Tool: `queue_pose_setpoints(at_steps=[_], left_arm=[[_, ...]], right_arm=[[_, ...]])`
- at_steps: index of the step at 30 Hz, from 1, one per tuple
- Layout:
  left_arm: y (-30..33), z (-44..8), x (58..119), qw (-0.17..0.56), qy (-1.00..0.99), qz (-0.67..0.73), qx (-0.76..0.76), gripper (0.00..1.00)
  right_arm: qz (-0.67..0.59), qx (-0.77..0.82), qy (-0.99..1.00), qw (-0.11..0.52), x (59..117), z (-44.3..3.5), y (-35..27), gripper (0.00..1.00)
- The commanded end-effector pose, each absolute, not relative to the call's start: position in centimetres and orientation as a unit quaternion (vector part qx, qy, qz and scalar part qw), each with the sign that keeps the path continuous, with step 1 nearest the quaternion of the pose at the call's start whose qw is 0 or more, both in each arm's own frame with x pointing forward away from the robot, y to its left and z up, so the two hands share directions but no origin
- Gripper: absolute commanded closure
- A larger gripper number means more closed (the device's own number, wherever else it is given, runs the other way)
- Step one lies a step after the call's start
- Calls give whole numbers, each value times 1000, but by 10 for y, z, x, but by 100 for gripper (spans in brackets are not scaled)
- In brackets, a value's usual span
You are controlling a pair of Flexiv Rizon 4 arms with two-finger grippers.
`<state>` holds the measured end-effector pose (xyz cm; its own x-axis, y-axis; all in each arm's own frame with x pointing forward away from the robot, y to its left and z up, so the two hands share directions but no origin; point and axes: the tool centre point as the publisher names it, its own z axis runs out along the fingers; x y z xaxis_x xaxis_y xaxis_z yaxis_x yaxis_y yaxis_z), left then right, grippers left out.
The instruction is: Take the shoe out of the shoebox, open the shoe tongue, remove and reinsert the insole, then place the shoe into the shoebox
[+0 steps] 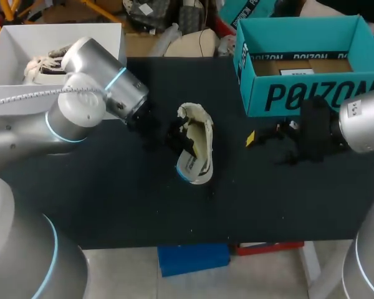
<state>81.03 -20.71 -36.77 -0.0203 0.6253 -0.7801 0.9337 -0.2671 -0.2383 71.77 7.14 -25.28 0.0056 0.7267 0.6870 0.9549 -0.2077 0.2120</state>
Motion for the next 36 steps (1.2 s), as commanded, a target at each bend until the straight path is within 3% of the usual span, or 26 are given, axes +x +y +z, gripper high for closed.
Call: queue_pose_setpoints(at_steps=[1,2,3,4,6,9,11,16,18,20,22,30,33,36], left_arm=[[-206,-366,805,190,587,-403,676,100],[-206,-366,804,190,587,-403,676,75],[-206,-365,801,186,585,-410,675,15],[-206,-364,799,187,584,-412,674,0],[-206,-361,796,193,583,-419,669,2],[-204,-358,790,197,578,-416,674,19],[-204,-355,784,204,569,-408,684,20],[-200,-342,766,208,557,-404,695,36],[-197,-335,757,208,551,-383,712,37],[-197,-329,748,210,548,-400,704,50],[-194,-327,741,204,550,-382,714,56],[-182,-330,728,199,579,-366,701,61],[-180,-335,727,197,584,-367,697,71],[-181,-341,726,183,598,-378,683,90]], right_arm=[[-355,-691,-609,160,718,-253,72,0],[-355,-691,-609,160,718,-253,72,0],[-355,-691,-609,160,718,-253,72,0],[-355,-691,-609,160,718,-253,72,0],[-355,-691,-609,160,718,-253,72,0],[-355,-691,-609,160,718,-253,72,0],[-355,-691,-609,160,718,-253,72,0],[-355,-691,-609,160,718,-253,72,0],[-355,-691,-609,160,718,-253,72,0],[-355,-691,-609,160,718,-253,72,0],[-355,-691,-609,160,718,-253,72,0],[-355,-691,-609,160,718,-253,72,0],[-355,-691,-609,160,718,-253,72,0],[-355,-691,-609,160,718,-253,72,0]])
